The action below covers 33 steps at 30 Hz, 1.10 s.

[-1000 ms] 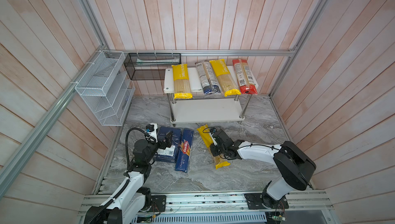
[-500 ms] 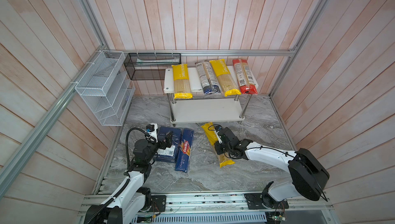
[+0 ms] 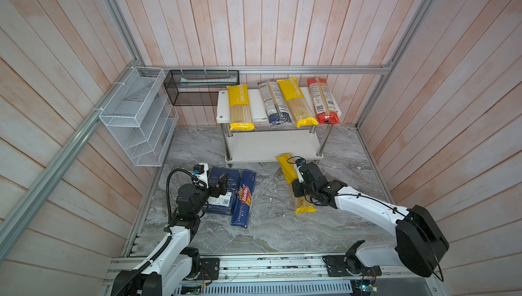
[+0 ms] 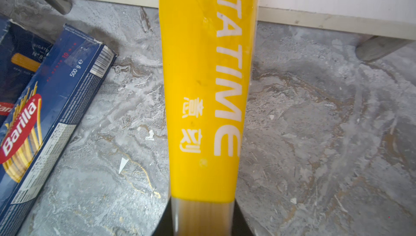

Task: Arrange pasta packages on shelves
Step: Pick up the pasta bag from the center of the table, then place the pasta bag on the shelf.

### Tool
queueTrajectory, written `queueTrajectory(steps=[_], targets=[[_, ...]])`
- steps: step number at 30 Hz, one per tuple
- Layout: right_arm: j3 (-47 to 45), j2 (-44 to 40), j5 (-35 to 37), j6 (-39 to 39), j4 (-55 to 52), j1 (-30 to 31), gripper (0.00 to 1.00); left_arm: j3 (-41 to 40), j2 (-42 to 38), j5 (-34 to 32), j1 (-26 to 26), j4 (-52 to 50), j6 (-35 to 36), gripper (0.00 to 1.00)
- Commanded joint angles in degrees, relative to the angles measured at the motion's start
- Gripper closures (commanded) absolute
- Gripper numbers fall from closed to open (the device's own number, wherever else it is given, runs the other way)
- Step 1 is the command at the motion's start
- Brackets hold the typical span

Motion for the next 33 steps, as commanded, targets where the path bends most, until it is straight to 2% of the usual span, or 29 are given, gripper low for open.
queueTrajectory(steps=[1, 15, 33], targets=[[3.83, -2.55, 0.01, -0.84, 3.81, -1.86, 1.0, 0.86, 0.47, 0.05, 0.31, 0.72, -0.17, 0.0], [6.54, -1.06, -3.28, -4.94, 6.93, -12.25, 1.0, 1.51, 1.5, 0.25, 0.37, 0.51, -0.11, 0.0], [15.12, 9.98, -2.26, -5.99, 13.83, -17.84, 1.0, 2.38, 2.62, -0.06, 0.29, -0.07, -0.26, 0.0]])
